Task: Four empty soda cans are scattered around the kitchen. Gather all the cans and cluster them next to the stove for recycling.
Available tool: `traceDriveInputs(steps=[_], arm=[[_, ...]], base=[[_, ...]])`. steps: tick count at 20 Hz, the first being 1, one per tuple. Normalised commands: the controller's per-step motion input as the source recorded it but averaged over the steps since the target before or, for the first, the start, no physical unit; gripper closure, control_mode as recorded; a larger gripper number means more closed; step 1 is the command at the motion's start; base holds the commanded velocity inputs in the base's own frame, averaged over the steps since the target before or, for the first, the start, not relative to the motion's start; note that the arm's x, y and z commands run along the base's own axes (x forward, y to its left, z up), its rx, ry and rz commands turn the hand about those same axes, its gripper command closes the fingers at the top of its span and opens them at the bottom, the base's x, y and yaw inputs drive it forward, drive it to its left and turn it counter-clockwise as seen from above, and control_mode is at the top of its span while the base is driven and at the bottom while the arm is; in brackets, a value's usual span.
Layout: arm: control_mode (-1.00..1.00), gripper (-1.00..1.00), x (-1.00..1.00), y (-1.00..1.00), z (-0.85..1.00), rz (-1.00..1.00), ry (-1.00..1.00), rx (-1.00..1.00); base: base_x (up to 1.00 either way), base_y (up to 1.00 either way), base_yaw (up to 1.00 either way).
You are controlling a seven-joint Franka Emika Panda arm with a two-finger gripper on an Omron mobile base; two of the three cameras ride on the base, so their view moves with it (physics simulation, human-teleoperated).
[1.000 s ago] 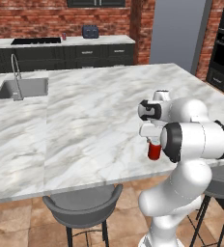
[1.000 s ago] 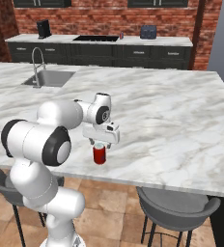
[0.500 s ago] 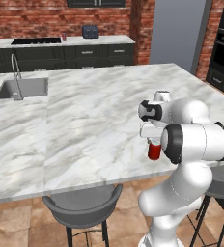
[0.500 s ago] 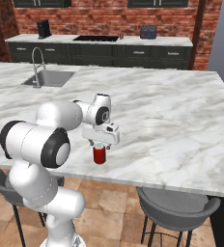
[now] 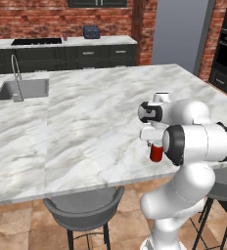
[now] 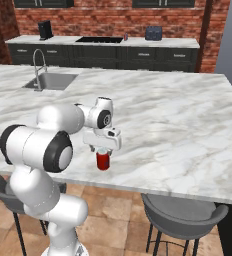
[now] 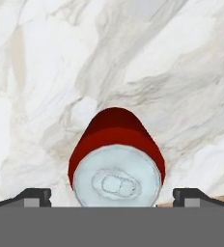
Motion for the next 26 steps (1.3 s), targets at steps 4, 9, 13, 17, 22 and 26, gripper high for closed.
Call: traceDriveInputs(steps=[4,9,13,17,22,26], arm=[[-1.0,-1.0,0.03,0.01,-0.03,0.0,0.02,0.01],[-1.0,-1.0,0.16,-0.04,-0.09,0.0,0.0,0.01],[-1.0,-1.0,0.02,-0.04,-0.21,0.0,0.0,0.01],[-1.0,-1.0,0.0,-0.03,-0.17,0.0,0.0,0.0],[-1.0,-1.0,0.0,-0.01,-0.08,0.0,0.0,0.0],[-1.0,-1.0,-0.04,0.0,0.0,0.0,0.0,0.0]], base=[[0.0,0.0,0.0],[0.0,0.0,0.0],[0.0,0.0,0.0],[0.0,0.0,0.0],[0.0,0.0,0.0],[0.0,0.0,0.0]])
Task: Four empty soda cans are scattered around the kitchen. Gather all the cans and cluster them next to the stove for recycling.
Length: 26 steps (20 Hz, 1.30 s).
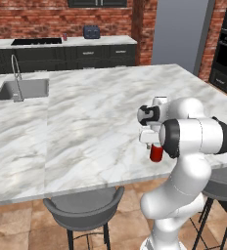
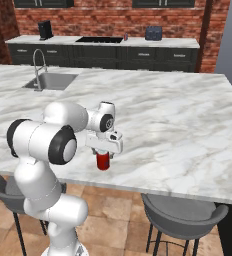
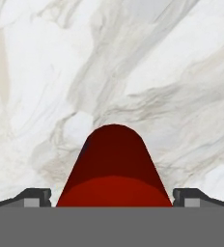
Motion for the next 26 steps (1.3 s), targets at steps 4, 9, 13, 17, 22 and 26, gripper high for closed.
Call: traceDriveInputs(steps=[4,9,13,17,22,26], arm=[[-1.0,-1.0,-0.07,0.0,0.0,0.0,0.0,0.0],[-1.0,-1.0,-0.17,0.0,0.0,0.0,0.0,0.0],[-1.0,-1.0,-0.06,0.0,0.0,0.0,0.0,0.0],[-1.0,-1.0,-0.01,0.0,0.0,0.0,0.0,0.0],[-1.0,-1.0,0.0,0.0,0.0,0.0,0.0,0.0],[-1.0,-1.0,0.0,0.0,0.01,0.0,0.0,0.0]], base=[[0.0,0.0,0.0],[0.0,0.0,0.0],[0.0,0.0,0.0],[0.0,0.0,0.0],[0.0,0.0,0.0],[0.0,0.0,0.0]])
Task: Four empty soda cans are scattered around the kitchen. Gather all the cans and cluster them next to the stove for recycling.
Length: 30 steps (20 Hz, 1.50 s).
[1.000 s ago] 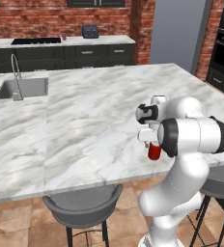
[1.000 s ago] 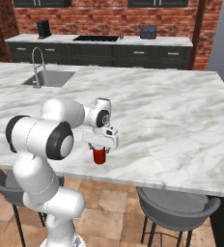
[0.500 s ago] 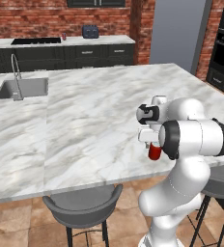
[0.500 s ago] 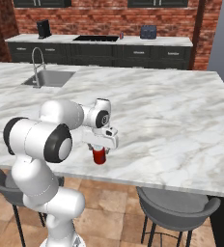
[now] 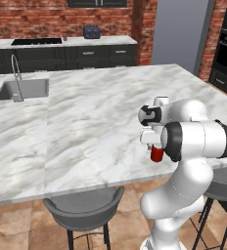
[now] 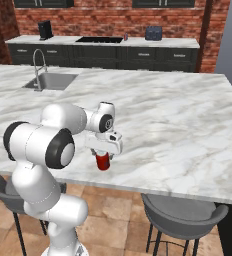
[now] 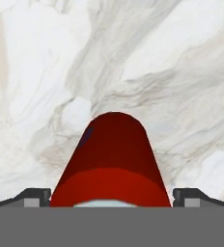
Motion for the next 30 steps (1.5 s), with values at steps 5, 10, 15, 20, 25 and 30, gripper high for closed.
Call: traceDriveInputs(steps=[5,10,15,20,25,30], arm=[[-1.0,-1.0,0.0,0.0,0.06,0.0,0.0,0.0],[-1.0,-1.0,-0.02,0.0,0.0,0.0,0.0,0.0],[-1.0,-1.0,-0.11,0.0,0.0,0.0,0.0,0.0],[-1.0,-1.0,-0.11,0.0,-0.03,0.0,0.0,0.0],[-1.0,-1.0,0.0,0.0,-0.03,0.0,0.0,0.0],[-1.0,1.0,0.0,0.0,-0.13,0.0,0.0,0.0]], base=[[0.0,0.0,0.0],[0.0,0.0,0.0],[0.0,0.0,0.0],[0.0,0.0,0.0],[0.0,0.0,0.0],[0.0,0.0,0.0]])
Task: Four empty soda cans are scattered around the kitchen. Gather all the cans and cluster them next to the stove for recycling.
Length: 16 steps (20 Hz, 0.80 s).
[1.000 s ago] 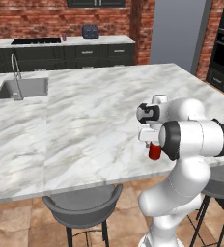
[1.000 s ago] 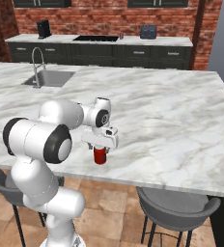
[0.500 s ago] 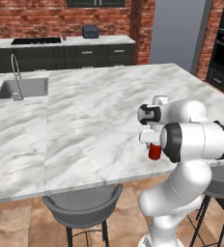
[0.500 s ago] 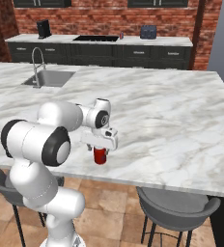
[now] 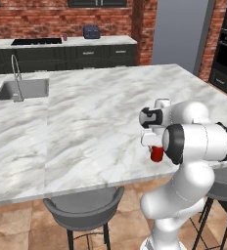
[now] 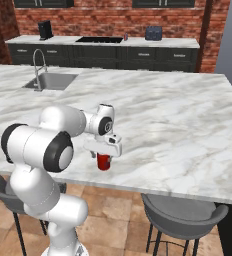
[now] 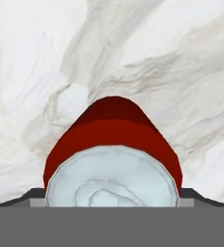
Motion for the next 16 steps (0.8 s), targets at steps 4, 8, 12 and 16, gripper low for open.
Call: traceDriveInputs(steps=[4,8,12,16], arm=[[-1.0,1.0,0.0,0.0,-0.04,0.0,0.0,0.0],[-1.0,1.0,0.0,0.0,-0.01,0.0,0.0,0.0],[-1.0,1.0,0.0,-0.04,0.27,0.0,0.0,0.0],[-1.0,1.0,-0.01,-0.05,0.66,0.0,0.0,0.0]], base=[[0.0,0.0,0.0],[0.0,0.0,0.0],[0.0,0.0,0.0],[0.0,0.0,0.0]])
